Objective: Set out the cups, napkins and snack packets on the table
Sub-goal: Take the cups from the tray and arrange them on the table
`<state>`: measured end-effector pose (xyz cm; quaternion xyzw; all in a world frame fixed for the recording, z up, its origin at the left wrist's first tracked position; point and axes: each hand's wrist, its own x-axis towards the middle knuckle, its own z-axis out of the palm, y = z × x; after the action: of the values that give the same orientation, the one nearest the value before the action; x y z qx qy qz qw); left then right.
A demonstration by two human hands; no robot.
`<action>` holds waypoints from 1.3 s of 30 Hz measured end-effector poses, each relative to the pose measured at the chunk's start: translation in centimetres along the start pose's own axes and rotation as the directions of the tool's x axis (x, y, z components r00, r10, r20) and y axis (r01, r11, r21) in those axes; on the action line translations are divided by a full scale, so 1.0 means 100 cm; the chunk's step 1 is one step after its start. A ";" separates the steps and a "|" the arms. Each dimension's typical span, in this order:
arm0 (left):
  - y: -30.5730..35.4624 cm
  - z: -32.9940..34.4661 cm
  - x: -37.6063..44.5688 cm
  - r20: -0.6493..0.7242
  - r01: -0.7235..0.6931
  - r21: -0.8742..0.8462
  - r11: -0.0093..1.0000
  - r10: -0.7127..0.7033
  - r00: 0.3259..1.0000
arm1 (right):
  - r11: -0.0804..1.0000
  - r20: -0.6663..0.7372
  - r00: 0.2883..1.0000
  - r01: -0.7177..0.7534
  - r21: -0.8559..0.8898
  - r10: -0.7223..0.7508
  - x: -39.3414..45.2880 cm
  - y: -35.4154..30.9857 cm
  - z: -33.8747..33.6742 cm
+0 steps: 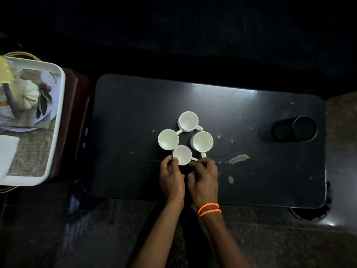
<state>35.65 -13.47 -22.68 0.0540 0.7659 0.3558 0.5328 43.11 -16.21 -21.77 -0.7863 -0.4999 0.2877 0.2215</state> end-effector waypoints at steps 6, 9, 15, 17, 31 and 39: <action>0.006 -0.001 0.006 -0.003 -0.090 0.093 0.992 0.091 0.996 | 0.998 -0.010 0.999 -0.032 0.049 0.032 0.003 0.000 0.004; 0.008 -0.004 0.010 0.045 -0.170 0.186 0.968 0.164 0.985 | 0.967 -0.011 0.981 -0.188 0.172 0.192 0.009 -0.010 0.004; 0.008 -0.019 0.033 0.177 -0.212 0.203 0.956 0.177 0.968 | 0.848 0.226 0.936 -0.341 0.405 0.269 0.026 -0.007 0.004; 0.009 -0.021 0.035 0.251 -0.142 0.121 0.982 0.108 0.962 | 0.857 0.280 0.934 -0.323 0.401 0.221 0.024 -0.004 0.005; -0.006 -0.068 0.006 0.225 -0.105 0.180 0.978 0.063 0.972 | 0.833 0.188 0.960 -0.273 0.480 0.206 -0.040 -0.003 0.019; -0.012 -0.089 -0.019 0.210 -0.040 0.094 0.995 0.020 0.977 | 0.874 0.223 0.951 -0.287 0.392 0.212 -0.066 0.001 0.021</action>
<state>29.20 -19.57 -20.30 0.1287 0.7214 0.3180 0.6016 39.52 -22.13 -21.89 -0.7502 -0.3377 0.4817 0.3018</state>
